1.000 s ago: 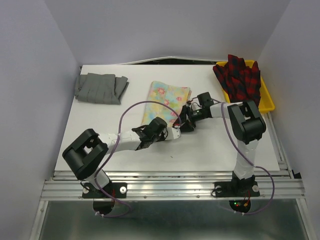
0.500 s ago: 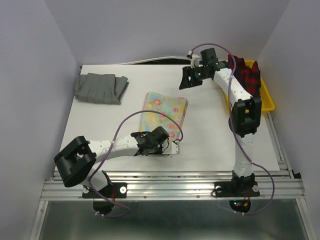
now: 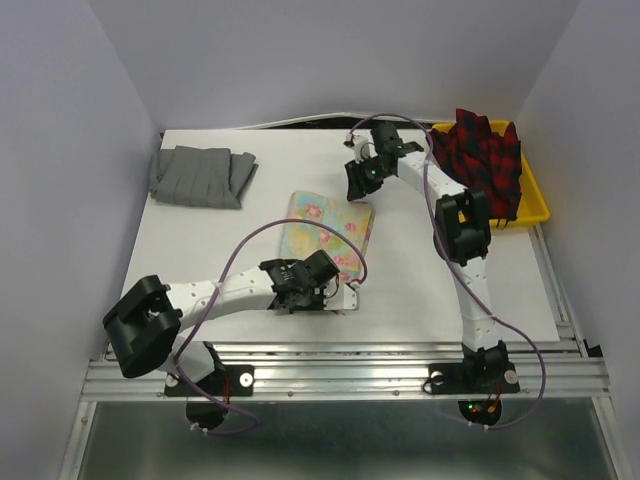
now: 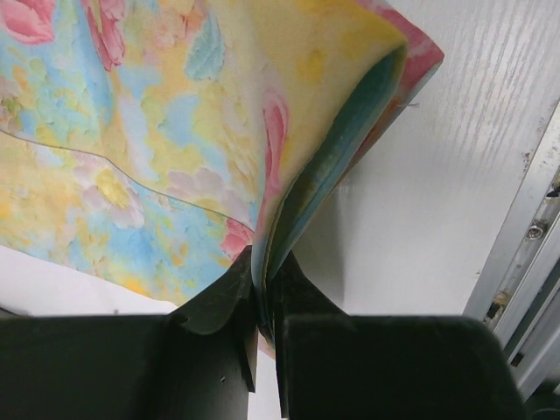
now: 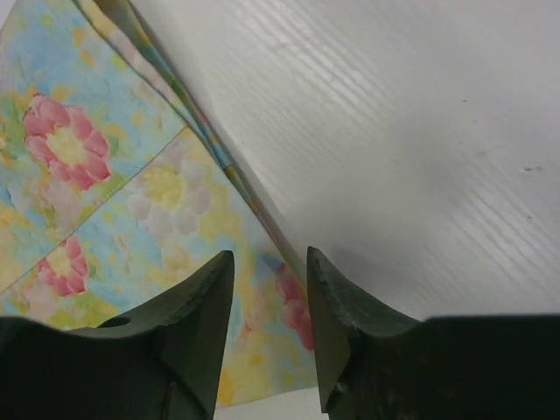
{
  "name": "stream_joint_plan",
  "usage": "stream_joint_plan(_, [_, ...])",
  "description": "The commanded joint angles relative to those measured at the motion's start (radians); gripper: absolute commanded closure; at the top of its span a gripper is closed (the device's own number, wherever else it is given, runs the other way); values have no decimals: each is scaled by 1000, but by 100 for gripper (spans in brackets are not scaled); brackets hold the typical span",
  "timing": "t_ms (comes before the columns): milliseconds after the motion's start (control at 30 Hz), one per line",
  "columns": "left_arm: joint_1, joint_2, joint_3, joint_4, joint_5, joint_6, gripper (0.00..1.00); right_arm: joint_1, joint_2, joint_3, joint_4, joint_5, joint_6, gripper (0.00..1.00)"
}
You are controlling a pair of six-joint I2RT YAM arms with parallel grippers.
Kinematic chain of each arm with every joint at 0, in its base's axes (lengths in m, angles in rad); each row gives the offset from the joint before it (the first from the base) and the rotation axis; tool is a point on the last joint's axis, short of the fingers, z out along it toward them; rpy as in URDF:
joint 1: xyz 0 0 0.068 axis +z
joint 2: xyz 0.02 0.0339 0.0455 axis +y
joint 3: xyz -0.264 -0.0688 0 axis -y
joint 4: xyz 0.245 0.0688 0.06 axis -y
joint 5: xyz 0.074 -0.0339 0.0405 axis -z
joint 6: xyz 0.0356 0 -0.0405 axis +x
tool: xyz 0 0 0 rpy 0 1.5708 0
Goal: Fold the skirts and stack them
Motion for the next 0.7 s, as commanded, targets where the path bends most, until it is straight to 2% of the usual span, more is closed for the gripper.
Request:
stream_joint_plan(0, [-8,-50,67,-77,33,-17,97,35,-24,-68,46,16,-125,58])
stream_joint_plan(133, [-8,-64,128,-115,32,-5,97,44,-79,-242,38,18,-215,71])
stream_joint_plan(233, [-6,-62,156,-128,24,-1,98,66,-110,-316,48,41,-274,73])
stream_joint_plan(300, [-4,-56,177,-137,21,3,100,76,-138,-405,90,99,-298,79])
stream_joint_plan(467, [15,-65,243,-161,26,26,100,87,-148,-483,144,145,-338,79])
stream_joint_plan(667, [43,-44,369,-194,-14,87,100,105,-196,-556,157,56,-334,80])
